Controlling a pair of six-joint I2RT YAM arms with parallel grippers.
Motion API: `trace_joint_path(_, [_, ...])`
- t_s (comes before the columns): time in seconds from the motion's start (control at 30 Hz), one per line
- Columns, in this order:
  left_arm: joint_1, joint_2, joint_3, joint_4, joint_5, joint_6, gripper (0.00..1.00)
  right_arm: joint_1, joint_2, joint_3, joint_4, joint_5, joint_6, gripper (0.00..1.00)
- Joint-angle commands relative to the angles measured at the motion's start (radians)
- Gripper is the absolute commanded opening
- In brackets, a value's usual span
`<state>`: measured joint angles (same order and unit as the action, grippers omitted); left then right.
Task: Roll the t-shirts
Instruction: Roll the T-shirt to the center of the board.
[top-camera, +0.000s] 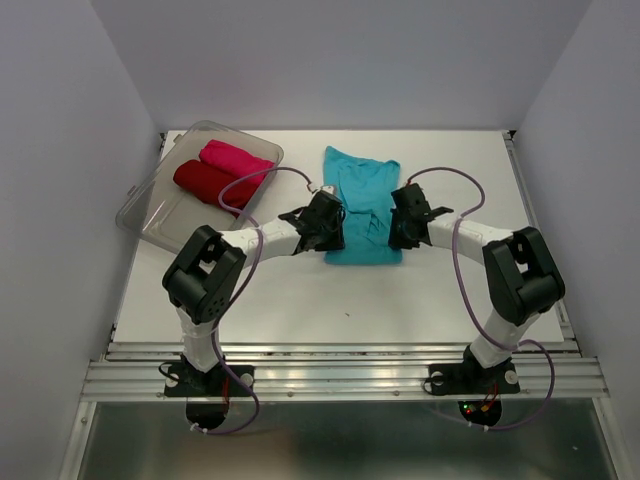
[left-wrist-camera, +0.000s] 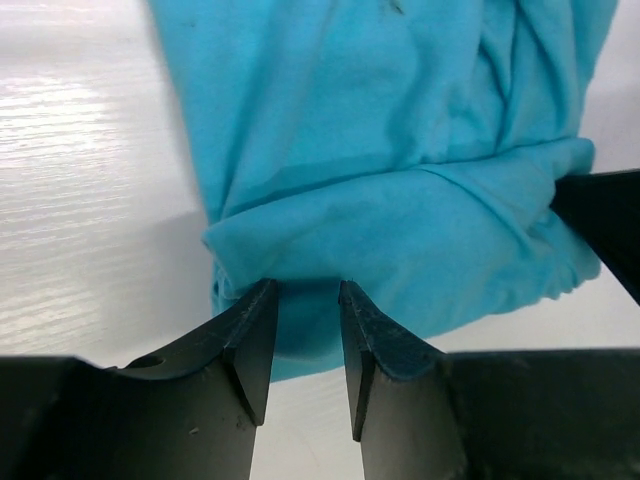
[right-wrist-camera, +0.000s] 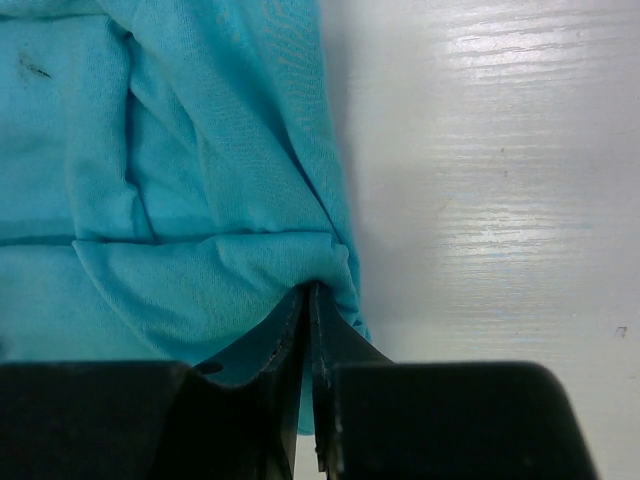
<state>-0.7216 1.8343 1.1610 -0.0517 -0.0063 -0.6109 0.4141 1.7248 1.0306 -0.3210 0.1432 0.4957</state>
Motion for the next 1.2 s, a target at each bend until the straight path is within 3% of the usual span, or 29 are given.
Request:
trace_joint_path(0.0, [0.007, -0.007, -0.014, 0.036, -0.099, 0.010, 0.43, 0.009, -0.027, -0.041, 0.023, 0.015, 0.012, 0.12])
trace_joint_path(0.17, [0.033, 0.033, -0.012, 0.036, -0.069, 0.019, 0.44, 0.009, -0.031, -0.044, 0.013, 0.006, 0.012, 0.13])
trace_joint_path(0.3, [0.033, -0.055, -0.017, 0.024, -0.078, 0.033, 0.45, 0.009, -0.071, -0.026, 0.002, 0.012, 0.018, 0.16])
trace_joint_path(0.53, [0.039, -0.231, -0.043, -0.062, -0.144, 0.045, 0.55, 0.009, -0.178, 0.033, -0.087, 0.104, -0.019, 0.51])
trace_joint_path(0.67, [0.039, -0.282, -0.122, -0.063, -0.112, 0.053, 0.77, 0.009, -0.257, 0.000, -0.142, 0.134, -0.010, 0.58])
trace_joint_path(0.73, [0.036, -0.303, -0.167, -0.034, -0.086, 0.045, 0.77, 0.009, -0.284, -0.042, -0.151, 0.116, 0.000, 0.60])
trace_joint_path(0.9, [0.034, -0.345, -0.326, 0.096, 0.001, 0.051, 0.70, 0.009, -0.401, -0.187, -0.073, -0.035, 0.009, 0.59])
trace_joint_path(1.17, [0.027, -0.279, -0.371, 0.234, 0.049, 0.085, 0.69, 0.009, -0.378, -0.299, 0.005, -0.114, 0.049, 0.46])
